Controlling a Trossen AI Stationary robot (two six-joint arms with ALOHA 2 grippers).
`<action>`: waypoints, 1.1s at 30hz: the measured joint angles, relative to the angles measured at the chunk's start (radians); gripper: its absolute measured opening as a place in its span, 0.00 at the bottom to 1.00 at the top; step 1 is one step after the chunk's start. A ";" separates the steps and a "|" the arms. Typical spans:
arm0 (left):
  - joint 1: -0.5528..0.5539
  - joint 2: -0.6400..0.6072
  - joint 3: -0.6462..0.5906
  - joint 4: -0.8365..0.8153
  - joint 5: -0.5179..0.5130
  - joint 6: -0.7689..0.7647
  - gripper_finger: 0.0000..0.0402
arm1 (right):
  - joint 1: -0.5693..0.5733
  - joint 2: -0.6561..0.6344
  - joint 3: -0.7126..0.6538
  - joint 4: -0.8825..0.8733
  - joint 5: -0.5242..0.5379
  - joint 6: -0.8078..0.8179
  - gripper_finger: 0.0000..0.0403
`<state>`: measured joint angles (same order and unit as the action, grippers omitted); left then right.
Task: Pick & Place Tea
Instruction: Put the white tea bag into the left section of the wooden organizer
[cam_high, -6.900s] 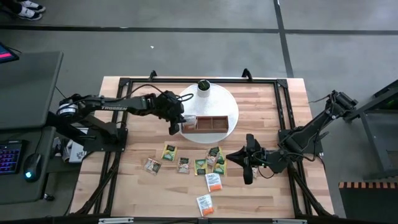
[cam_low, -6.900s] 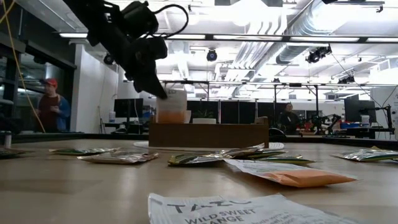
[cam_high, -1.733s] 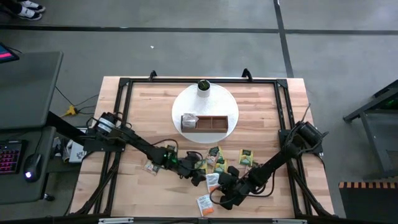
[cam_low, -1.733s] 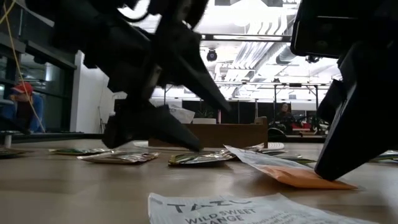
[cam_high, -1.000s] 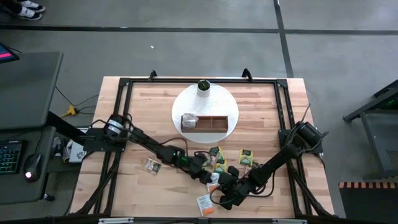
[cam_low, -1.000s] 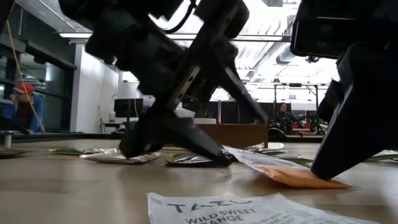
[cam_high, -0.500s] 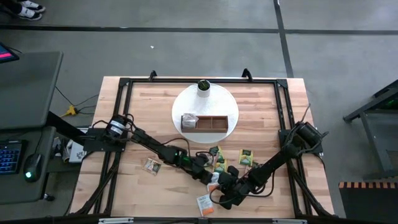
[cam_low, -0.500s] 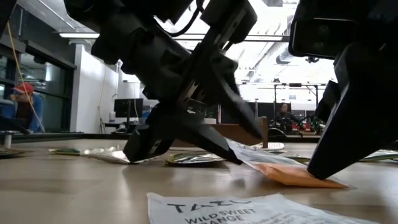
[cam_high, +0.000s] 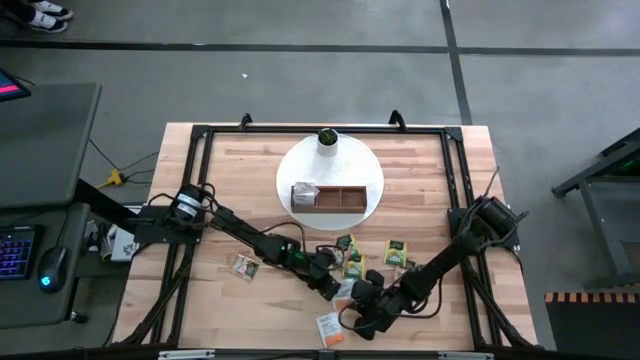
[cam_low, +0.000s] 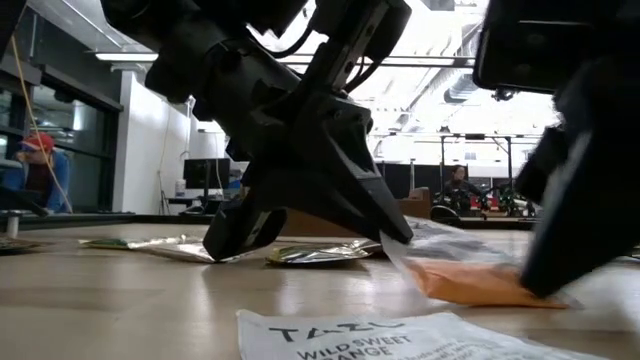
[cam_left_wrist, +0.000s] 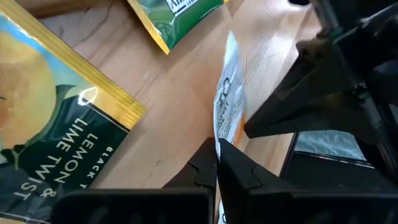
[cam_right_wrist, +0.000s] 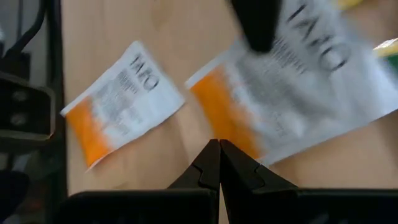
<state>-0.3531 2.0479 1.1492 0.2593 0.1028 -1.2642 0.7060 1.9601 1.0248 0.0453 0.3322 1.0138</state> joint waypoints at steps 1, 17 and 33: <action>0.000 -0.002 0.000 -0.002 0.000 0.003 0.00 | 0.001 0.000 0.000 0.008 -0.009 0.000 0.00; 0.000 -0.065 0.000 -0.022 0.002 0.100 0.00 | 0.026 -0.151 0.000 0.041 0.040 -0.083 0.00; 0.000 -0.410 -0.001 -0.544 -0.339 0.529 0.00 | 0.041 -0.267 0.000 -0.052 0.130 -0.118 0.00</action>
<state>-0.3526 1.6383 1.1486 -0.2847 -0.2364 -0.7352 0.7471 1.6928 1.0252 -0.0064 0.4625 0.8960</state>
